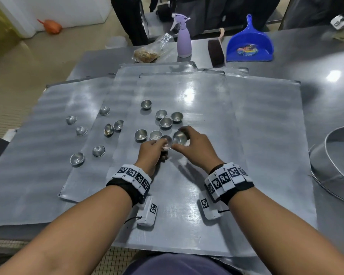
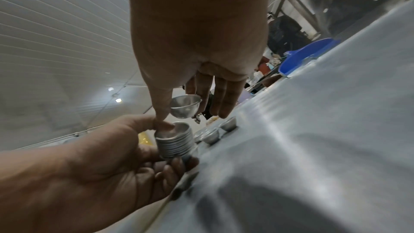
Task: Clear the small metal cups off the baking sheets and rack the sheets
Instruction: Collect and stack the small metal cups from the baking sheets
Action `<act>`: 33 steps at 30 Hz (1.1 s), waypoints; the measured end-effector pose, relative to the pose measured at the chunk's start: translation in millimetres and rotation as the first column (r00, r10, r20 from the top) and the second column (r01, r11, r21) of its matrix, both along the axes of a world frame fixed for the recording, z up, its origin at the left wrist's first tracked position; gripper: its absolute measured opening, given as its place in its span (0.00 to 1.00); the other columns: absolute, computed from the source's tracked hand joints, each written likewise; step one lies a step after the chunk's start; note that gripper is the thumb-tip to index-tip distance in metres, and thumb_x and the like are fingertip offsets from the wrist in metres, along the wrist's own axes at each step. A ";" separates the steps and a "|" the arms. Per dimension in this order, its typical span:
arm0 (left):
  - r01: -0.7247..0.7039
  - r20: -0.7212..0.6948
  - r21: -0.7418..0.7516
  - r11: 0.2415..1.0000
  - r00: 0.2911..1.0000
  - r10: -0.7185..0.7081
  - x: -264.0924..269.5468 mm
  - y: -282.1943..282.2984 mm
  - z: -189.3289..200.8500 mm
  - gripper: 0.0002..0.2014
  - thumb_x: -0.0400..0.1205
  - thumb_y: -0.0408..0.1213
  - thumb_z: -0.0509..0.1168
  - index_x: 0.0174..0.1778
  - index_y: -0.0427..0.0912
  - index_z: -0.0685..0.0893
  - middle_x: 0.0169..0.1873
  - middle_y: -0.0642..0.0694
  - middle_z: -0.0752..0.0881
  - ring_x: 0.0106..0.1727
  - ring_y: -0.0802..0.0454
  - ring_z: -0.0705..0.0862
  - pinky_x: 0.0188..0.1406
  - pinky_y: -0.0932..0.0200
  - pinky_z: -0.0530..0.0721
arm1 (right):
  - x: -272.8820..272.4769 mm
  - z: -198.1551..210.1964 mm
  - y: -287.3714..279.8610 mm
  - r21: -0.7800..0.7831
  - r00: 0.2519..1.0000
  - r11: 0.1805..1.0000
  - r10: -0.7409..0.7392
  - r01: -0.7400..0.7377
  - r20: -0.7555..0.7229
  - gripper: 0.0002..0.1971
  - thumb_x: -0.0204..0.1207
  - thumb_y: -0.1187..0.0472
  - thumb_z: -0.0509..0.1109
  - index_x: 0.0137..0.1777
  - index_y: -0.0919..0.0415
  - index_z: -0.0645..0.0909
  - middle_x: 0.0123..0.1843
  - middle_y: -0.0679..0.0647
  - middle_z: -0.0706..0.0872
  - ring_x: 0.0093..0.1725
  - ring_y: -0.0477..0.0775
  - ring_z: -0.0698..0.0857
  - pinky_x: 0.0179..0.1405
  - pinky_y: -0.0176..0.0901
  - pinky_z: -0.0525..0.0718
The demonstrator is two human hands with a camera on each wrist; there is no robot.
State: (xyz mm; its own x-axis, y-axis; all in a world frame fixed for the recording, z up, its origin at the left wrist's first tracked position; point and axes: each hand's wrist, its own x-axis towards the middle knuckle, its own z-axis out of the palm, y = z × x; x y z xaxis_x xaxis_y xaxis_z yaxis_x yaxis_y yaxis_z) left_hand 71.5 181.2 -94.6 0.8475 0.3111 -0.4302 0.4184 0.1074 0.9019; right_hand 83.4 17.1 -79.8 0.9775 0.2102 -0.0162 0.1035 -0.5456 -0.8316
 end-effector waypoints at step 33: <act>-0.026 -0.001 0.016 1.000 1.000 0.026 15.9 86.3 8.9 0.04 0.79 0.31 0.70 0.41 0.34 0.82 0.24 0.38 0.81 0.20 0.48 0.75 0.25 0.55 0.71 | 120.0 -16.4 43.5 -0.580 0.996 0.813 -0.002 -0.052 -0.093 0.14 0.78 0.62 0.67 0.61 0.46 0.84 0.70 0.60 0.70 0.56 0.67 0.84 0.54 0.53 0.84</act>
